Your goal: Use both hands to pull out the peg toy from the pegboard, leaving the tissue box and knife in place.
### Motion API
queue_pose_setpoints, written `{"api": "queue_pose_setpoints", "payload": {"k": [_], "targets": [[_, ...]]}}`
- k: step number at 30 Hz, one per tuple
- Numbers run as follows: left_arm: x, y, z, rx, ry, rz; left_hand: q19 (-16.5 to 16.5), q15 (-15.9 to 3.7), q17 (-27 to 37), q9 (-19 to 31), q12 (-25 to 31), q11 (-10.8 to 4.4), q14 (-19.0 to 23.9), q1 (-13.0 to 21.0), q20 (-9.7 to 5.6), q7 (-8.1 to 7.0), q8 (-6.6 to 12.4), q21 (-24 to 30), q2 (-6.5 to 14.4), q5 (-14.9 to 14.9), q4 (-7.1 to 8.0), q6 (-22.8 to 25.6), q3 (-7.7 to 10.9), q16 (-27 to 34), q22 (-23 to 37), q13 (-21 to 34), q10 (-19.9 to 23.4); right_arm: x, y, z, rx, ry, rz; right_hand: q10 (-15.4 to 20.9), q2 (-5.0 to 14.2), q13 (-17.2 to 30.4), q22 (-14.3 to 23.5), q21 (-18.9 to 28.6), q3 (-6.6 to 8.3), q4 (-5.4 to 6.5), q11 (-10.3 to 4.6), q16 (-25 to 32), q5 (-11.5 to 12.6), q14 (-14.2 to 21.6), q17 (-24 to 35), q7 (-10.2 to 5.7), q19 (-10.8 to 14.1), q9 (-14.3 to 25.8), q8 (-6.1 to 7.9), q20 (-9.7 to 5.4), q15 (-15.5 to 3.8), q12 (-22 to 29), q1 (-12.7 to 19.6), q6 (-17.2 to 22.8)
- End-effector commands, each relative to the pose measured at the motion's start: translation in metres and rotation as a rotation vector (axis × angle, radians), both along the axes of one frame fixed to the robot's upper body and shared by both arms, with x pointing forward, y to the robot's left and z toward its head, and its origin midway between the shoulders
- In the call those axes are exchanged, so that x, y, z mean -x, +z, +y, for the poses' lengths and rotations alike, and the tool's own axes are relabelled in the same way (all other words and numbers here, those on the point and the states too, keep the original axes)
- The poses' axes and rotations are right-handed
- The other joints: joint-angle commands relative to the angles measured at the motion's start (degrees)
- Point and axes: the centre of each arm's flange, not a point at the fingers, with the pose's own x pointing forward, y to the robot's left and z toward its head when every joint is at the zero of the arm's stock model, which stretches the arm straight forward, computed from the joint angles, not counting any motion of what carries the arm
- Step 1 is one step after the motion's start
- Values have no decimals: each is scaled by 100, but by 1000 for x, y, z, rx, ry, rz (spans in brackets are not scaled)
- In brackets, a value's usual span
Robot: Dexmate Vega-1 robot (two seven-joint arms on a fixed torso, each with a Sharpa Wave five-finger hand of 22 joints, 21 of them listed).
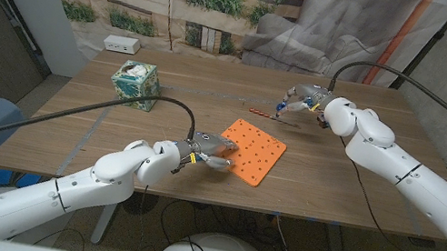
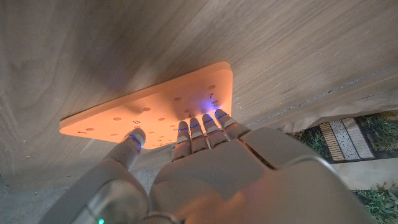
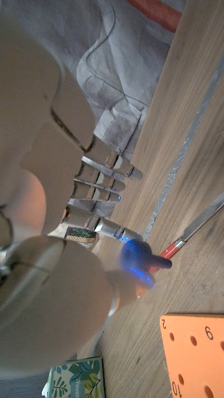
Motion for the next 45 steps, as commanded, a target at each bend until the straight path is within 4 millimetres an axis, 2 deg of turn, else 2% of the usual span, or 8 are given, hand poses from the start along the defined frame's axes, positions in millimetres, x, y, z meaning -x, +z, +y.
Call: {"api": "queue_pose_setpoints", "payload": {"k": [1, 25, 45], "targets": [[5, 14, 1, 57, 7, -52, 50, -11, 18, 13, -25, -17, 18, 10, -521, -26, -3, 11, 430, -3, -11, 1, 24, -6, 10, 18, -13, -2, 3, -17, 2, -71, -12, 9, 90, -4, 17, -17, -10, 23, -8, -21, 35, -10, 25, -316, -6, 227, 251, 26, -3, -5, 24, 300], [-3, 33, 16, 240, 112, -171, 109, -23, 16, 13, -25, -27, 61, -4, -503, -37, 4, 22, 423, -4, -17, 38, 47, -3, 10, 19, 10, -2, 7, -43, 61, -236, -39, 36, 100, -4, 16, -11, -23, 16, -26, -12, 39, 28, 35, -317, 11, 235, 263, 20, -29, -8, 16, 301], [-9, 45, 31, 367, 158, -249, 166, -31, 14, 13, -18, -41, 97, -4, -485, -49, 8, 28, 427, -4, -34, 74, 74, -3, 9, 19, 53, -8, 5, -64, 109, -260, -66, 36, 103, -1, 15, -7, -42, 23, -54, -19, 39, 28, 45, -317, 28, 243, 260, -3, -52, -20, -16, 263]]}}
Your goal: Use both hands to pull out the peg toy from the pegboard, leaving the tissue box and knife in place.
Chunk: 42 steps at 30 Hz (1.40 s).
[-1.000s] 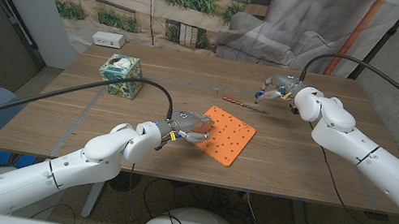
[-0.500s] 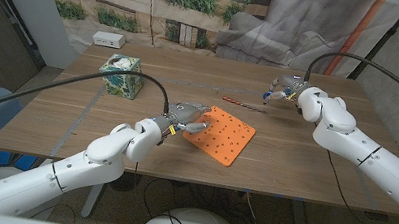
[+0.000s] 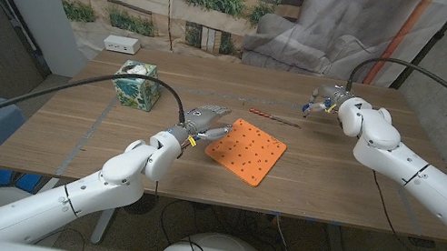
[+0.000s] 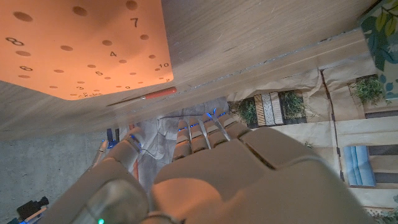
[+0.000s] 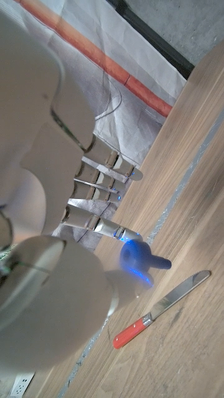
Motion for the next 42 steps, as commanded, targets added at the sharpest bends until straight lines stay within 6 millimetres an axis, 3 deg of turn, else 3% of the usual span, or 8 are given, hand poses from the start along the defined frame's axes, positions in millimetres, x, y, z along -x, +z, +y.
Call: {"api": "queue_pose_setpoints", "payload": {"k": [1, 21, 42], "targets": [[-3, 8, 11, 81, 22, -44, 64, -14, 13, 12, -18, -27, 75, -4, -488, -26, 8, 28, 425, -8, 1, 55, 38, -3, 8, 18, 32, -5, -1, -14, 29, -13, -18, 16, 67, -2, 15, -7, -9, 9, -47, -16, 39, 9, 20, -317, 28, 244, 256, -8, -30, -21, 24, 260], [-10, 12, 30, 325, 15, -78, 104, -12, 12, 11, -21, -22, 110, -3, -475, -29, 6, 29, 415, -10, -24, 77, 52, 0, 8, 18, 48, -26, -5, -28, 84, -32, -20, 22, 79, 0, 13, -4, -13, -9, -91, -11, 39, 31, 31, -319, 51, 253, 255, -40, -88, -31, 45, 224], [-19, 9, 46, 560, -30, -61, 137, 1, 12, 10, -27, -5, 121, -3, -462, -4, 7, 28, 411, -11, -48, 109, 67, -8, 8, 18, 55, -47, -11, -26, 192, -101, -3, 33, 87, 1, 12, -1, -10, -32, -133, -5, 38, 48, 39, -321, 78, 262, 255, -74, -126, -37, 93, 194]]}}
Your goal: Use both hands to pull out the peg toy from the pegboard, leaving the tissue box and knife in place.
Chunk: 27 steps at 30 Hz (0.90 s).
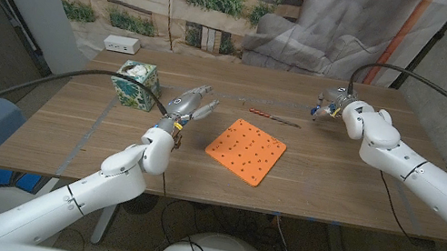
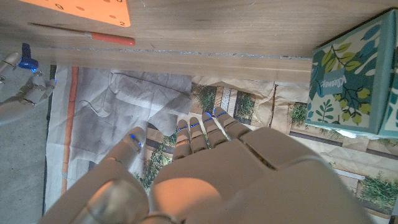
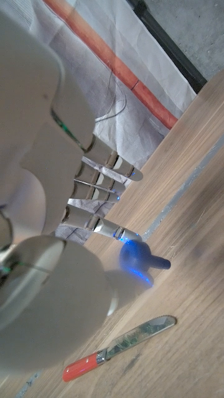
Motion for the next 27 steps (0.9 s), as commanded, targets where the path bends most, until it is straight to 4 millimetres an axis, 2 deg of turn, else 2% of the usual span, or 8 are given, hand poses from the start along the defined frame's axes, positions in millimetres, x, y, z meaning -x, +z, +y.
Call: {"api": "queue_pose_setpoints", "payload": {"k": [1, 24, 27], "targets": [[-6, -1, 10, 138, -29, -2, 52, 13, 12, 9, -24, -6, 69, -3, -437, 5, 7, 28, 410, -12, -22, 57, 40, -8, 8, 17, 56, -12, -4, 0, 53, -38, 9, 21, 89, 1, 12, 0, 5, -17, -21, 13, 51, 40, 12, -259, 39, 263, 250, -35, -55, -17, 94, 255], [-14, -2, 12, 209, -47, -13, 76, 17, 12, 10, -27, -2, 85, 3, -423, 3, 2, 25, 405, -16, -59, 67, 36, -7, 9, 17, 64, -31, -19, 3, 103, -79, 44, 54, 79, 3, 10, 0, 6, -30, -48, 14, 45, 61, 17, -261, 68, 279, 273, -68, -84, -16, 144, 268], [-15, -3, 13, 265, -56, -12, 79, 16, 14, 10, -32, -3, 84, 1, -422, 3, 2, 24, 404, -16, -60, 68, 36, -8, 9, 17, 56, -34, -20, 2, 99, -79, 49, 52, 77, 3, 10, 0, 6, -27, -47, 13, 44, 65, 18, -261, 71, 281, 275, -70, -81, -18, 142, 268]]}}
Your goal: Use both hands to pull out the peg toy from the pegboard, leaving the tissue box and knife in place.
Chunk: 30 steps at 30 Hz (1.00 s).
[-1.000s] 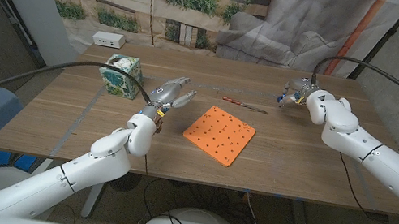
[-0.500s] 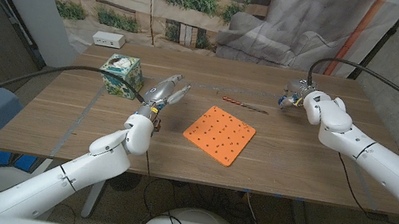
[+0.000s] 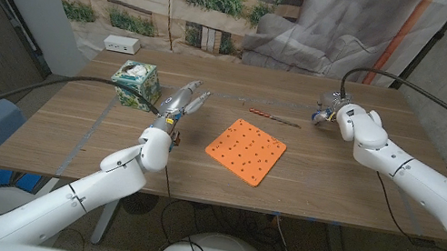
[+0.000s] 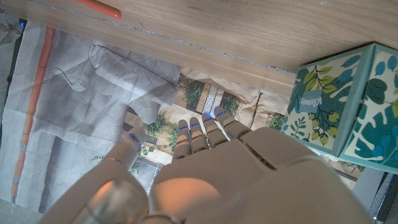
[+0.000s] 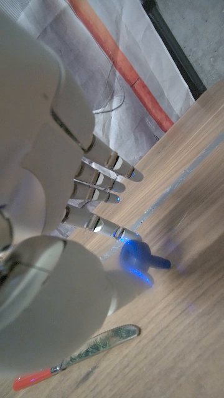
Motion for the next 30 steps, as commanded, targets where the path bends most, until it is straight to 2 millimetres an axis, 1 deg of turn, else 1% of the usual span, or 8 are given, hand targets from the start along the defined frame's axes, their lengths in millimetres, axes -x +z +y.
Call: {"api": "queue_pose_setpoints", "payload": {"k": [1, 7, 18, 22, 27, 29, 30], "targets": [[-5, -4, 0, 101, -19, 1, 53, -15, 14, 10, -1, 5, 52, 1, -436, -14, 2, 23, 404, -16, -47, 49, 23, -8, 8, 16, 60, -11, -7, 0, 4, -15, 21, 10, 76, 3, 10, -1, 7, -25, -10, 12, 30, 43, 19, -261, 18, 282, 276, -17, -62, -20, 141, 269], [-9, -6, 3, 160, -28, -3, 55, -14, 12, 10, 1, 14, 54, 4, -435, 0, 11, 20, 401, -17, -62, 82, 22, -10, 8, 16, 71, -14, -9, -1, -14, -17, 31, 9, 71, 4, 10, -2, 7, -21, -12, 9, 28, 48, 20, -260, 21, 287, 279, -20, -56, -23, 137, 264], [-12, -7, 3, 168, -33, 3, 56, -10, 11, 9, -2, 10, 58, 16, -435, 1, 7, 16, 408, -19, -88, 86, 15, -9, 9, 16, 70, -19, -12, -3, -57, -3, 42, 3, 64, 8, 10, -5, 5, -14, -7, 2, 26, 45, 25, -258, 23, 292, 270, -15, -65, -29, 130, 223], [-13, -8, 3, 174, -31, 5, 56, -5, 13, 9, -1, 20, 57, 16, -431, 0, 4, 15, 411, -19, -91, 82, 13, -9, 9, 16, 75, -20, -12, -3, -69, 2, 54, -55, 39, 11, 10, -7, -1, -13, 8, -17, 21, 18, 27, -250, 24, 290, 221, -9, -46, -56, 121, 87], [-14, -8, 3, 176, -29, 10, 59, -2, 13, 9, -1, 18, 60, 20, -429, 0, 4, 14, 415, -19, -99, 86, 11, -8, 9, 16, 77, -21, -10, -3, -71, 1, 75, -223, -25, 26, 13, -33, -33, 1, 83, -80, 0, -97, 39, -246, -49, 275, 88, 55, 60, -125, 75, -261], [-15, -8, 3, 176, -29, 8, 60, 0, 13, 9, -1, 20, 59, 21, -428, 1, 3, 14, 418, -19, -101, 85, 12, -8, 9, 16, 78, -22, -10, -2, -68, -6, 78, -259, -31, 31, 13, -41, -38, 7, 85, -95, -4, -128, 45, -246, -79, 269, 54, 62, 70, -139, 61, -349], [-15, -8, 3, 174, -29, 10, 60, -7, 15, 9, 1, 18, 60, 19, -428, 3, 2, 13, 417, -20, -100, 85, 10, -7, 9, 16, 83, -21, -10, -2, -66, -3, 80, -288, -51, 36, 14, -43, -48, 10, 93, -108, -9, -152, 49, -240, -93, 260, 8, 80, 83, -149, 44, -460]]}}
